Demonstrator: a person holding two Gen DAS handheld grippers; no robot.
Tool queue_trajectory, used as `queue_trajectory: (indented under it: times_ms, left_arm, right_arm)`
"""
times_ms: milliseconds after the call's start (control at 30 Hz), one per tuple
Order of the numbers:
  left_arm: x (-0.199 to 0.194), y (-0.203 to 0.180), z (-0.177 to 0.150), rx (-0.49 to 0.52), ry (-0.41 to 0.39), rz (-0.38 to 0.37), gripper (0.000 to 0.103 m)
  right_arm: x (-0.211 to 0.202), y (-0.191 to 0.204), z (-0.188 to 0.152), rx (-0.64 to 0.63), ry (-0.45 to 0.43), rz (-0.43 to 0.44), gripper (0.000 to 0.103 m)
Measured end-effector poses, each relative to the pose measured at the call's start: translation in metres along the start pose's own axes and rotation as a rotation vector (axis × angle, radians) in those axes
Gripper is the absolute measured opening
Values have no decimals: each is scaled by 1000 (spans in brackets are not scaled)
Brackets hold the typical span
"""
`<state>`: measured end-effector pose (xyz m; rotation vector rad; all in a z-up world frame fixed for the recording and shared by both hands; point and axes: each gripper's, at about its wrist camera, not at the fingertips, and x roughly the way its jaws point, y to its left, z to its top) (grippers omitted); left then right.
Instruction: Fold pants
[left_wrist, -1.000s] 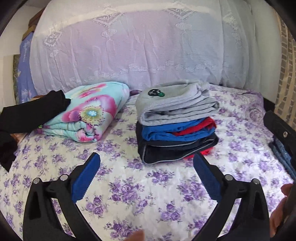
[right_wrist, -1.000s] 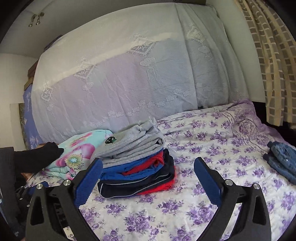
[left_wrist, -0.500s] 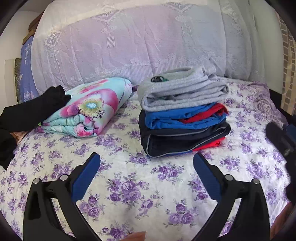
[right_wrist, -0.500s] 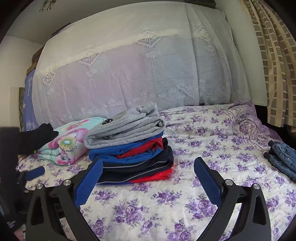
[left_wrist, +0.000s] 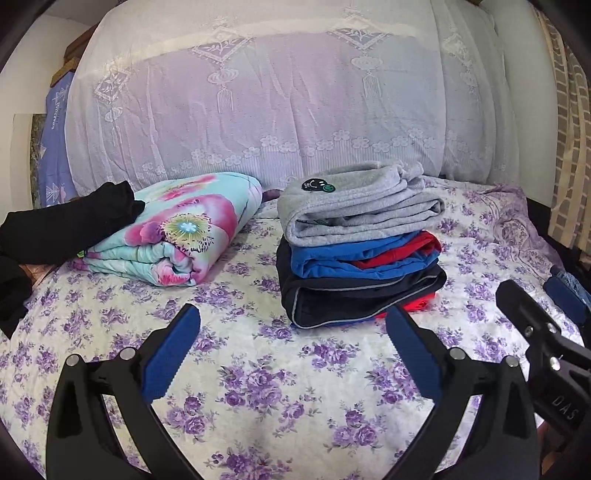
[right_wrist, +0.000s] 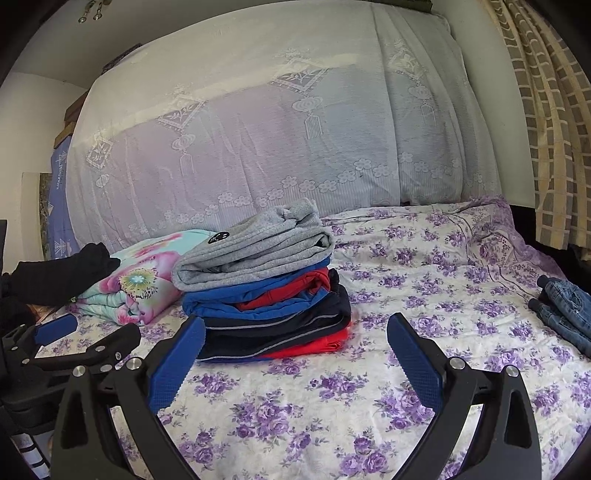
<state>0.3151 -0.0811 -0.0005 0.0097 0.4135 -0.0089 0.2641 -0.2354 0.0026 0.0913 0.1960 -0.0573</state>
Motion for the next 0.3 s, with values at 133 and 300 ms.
queue_trajectory:
  times_ms: [133,300]
  left_arm:
    - [0,0,1,-4,6,7,98]
    - [1,5,1,-22,18,16,98]
  right_arm:
    - [0,0,0,2,11,1,99]
    - [2,1,-1,-6,20,4,99]
